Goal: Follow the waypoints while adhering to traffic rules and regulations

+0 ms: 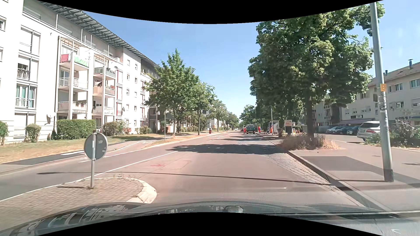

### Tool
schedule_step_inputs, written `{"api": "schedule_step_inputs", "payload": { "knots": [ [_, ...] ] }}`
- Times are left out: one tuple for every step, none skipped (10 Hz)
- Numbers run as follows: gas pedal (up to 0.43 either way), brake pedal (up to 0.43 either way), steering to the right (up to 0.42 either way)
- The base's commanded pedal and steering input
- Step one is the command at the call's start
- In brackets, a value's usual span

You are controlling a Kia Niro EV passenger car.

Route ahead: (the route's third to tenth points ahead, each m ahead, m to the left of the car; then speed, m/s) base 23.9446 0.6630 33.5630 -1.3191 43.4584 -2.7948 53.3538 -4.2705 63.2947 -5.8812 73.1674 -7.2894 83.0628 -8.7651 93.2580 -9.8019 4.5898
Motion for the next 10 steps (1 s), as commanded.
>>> {"api": "schedule_step_inputs", "payload": {
  "knots": [
    [0.311,0.000,0.031],
    [0.311,0.000,0.016],
    [0.311,0.000,0.007],
    [0.311,0.000,0.006],
    [0.311,0.000,0.006],
    [0.299,0.000,0.005],
    [0.299,0.000,0.003],
    [0.299,0.000,0.000],
    [0.287,0.000,0.000],
    [0.287,0.000,0.000]
  ]
}}
